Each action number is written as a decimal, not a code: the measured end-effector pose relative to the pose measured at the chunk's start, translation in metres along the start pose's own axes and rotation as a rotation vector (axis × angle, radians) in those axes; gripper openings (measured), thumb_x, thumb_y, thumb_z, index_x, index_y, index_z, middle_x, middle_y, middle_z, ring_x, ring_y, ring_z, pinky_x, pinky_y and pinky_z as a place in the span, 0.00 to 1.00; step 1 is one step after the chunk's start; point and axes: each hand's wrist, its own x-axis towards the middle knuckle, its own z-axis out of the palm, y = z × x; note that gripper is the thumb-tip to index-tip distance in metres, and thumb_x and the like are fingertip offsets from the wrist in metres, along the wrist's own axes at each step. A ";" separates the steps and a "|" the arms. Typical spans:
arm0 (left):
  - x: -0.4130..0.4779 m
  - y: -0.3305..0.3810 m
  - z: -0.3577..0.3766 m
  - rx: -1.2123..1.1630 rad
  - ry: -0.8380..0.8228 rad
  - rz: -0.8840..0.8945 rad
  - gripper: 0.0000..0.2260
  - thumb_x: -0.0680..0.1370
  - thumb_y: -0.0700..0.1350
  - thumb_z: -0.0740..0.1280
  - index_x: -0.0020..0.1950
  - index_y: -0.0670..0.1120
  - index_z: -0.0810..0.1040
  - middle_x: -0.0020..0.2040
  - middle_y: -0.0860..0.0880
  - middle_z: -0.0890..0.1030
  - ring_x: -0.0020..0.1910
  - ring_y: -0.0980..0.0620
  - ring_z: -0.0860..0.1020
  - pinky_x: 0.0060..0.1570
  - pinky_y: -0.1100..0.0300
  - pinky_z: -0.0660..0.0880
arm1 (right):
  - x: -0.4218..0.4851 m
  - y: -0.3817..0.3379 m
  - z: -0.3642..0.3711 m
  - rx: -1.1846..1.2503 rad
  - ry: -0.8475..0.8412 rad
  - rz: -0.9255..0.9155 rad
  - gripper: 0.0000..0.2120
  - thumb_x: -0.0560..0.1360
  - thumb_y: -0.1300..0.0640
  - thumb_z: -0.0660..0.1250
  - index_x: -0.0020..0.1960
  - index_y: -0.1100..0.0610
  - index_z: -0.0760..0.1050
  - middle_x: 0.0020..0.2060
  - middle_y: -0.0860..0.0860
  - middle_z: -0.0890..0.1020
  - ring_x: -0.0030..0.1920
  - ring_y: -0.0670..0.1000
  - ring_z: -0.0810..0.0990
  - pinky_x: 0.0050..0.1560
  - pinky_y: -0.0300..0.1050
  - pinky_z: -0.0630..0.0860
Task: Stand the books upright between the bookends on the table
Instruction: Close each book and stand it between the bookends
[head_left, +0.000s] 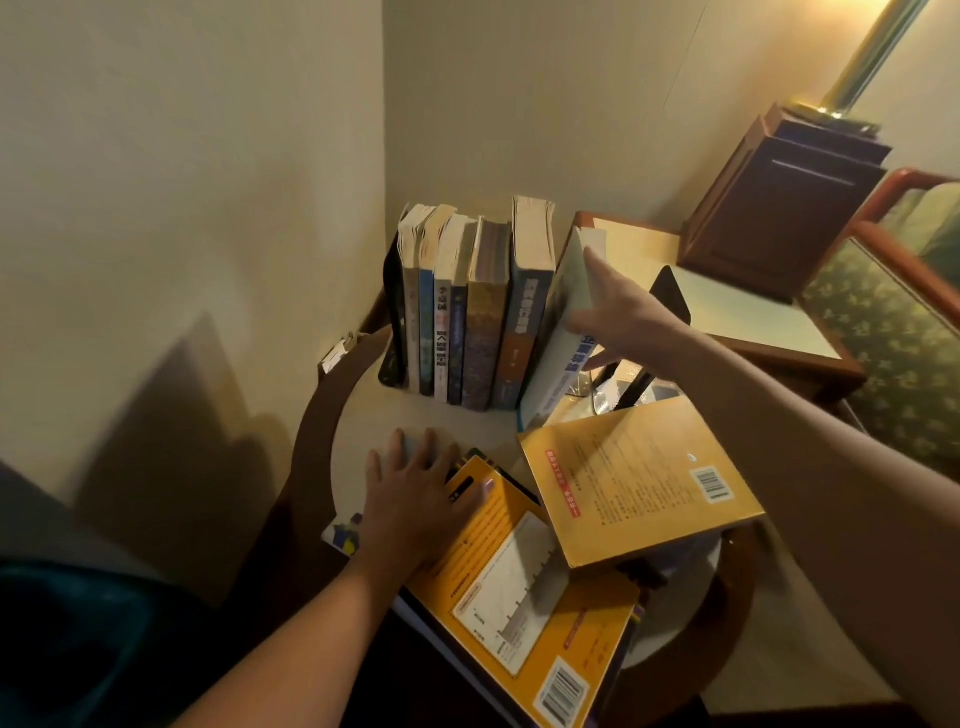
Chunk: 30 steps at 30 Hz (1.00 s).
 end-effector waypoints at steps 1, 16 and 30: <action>0.000 0.000 0.000 0.000 0.000 0.003 0.38 0.75 0.75 0.39 0.81 0.59 0.52 0.83 0.50 0.47 0.81 0.39 0.41 0.76 0.36 0.43 | -0.001 0.003 0.001 -0.005 0.011 -0.015 0.48 0.75 0.64 0.71 0.81 0.40 0.45 0.73 0.52 0.66 0.55 0.59 0.80 0.42 0.58 0.84; 0.001 -0.001 0.003 -0.027 0.015 -0.010 0.41 0.71 0.76 0.36 0.80 0.60 0.53 0.83 0.51 0.50 0.81 0.40 0.42 0.77 0.35 0.44 | 0.017 0.030 0.014 -0.171 0.150 -0.242 0.49 0.70 0.60 0.78 0.81 0.50 0.53 0.68 0.54 0.75 0.68 0.54 0.74 0.60 0.55 0.77; 0.001 0.001 0.001 -0.046 0.007 -0.024 0.42 0.70 0.77 0.37 0.80 0.61 0.55 0.83 0.53 0.48 0.81 0.41 0.40 0.76 0.37 0.42 | 0.030 0.032 0.028 -0.196 0.281 -0.281 0.50 0.69 0.55 0.79 0.81 0.51 0.53 0.67 0.56 0.77 0.67 0.58 0.76 0.63 0.63 0.76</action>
